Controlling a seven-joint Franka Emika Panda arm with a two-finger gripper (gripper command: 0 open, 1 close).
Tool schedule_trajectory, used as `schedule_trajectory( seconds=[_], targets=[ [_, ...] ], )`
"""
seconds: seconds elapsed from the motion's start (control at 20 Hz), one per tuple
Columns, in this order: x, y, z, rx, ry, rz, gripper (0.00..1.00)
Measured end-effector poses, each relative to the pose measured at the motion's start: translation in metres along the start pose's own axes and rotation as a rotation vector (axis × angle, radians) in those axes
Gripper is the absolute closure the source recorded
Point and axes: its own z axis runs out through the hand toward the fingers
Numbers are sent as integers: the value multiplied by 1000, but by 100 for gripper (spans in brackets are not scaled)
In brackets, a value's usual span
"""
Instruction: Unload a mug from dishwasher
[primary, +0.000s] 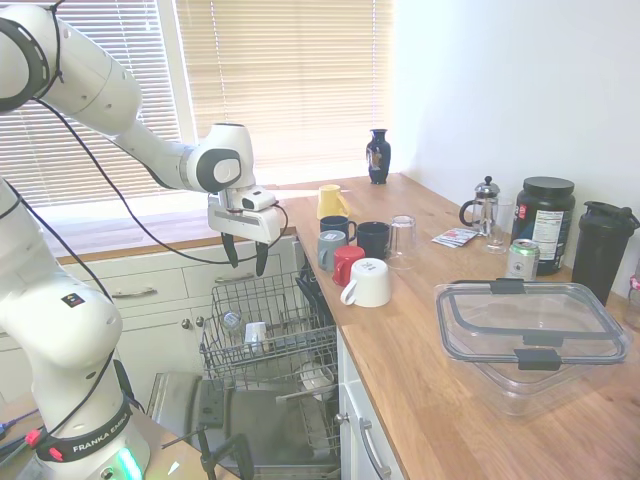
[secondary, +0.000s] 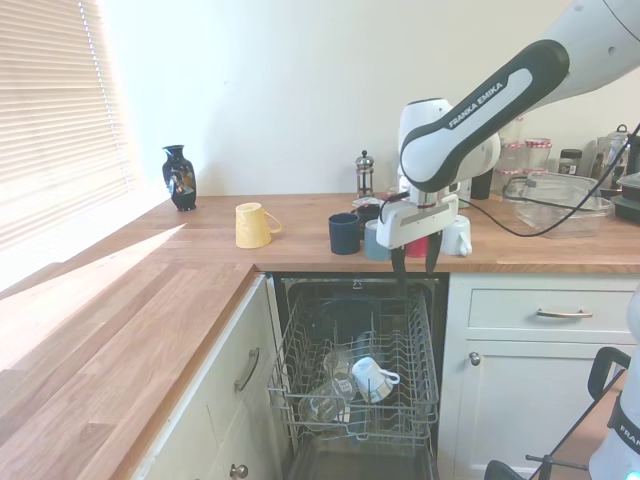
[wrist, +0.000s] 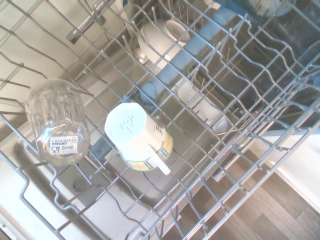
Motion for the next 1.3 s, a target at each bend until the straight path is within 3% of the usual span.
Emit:
schedule_trajectory(
  seconds=[0.15, 0.4, 0.6, 0.95, 1.3],
  targets=[
    [0, -1, 1, -6, 7, -8, 0],
    [-12, -20, 30, -80, 9, -67, 0],
    [-15, -47, 69, -133, -5, -123, 0],
    [-29, -105, 178, -251, -58, -229, 0],
    [-21, -121, 214, -346, -61, -281, 0]
  ],
)
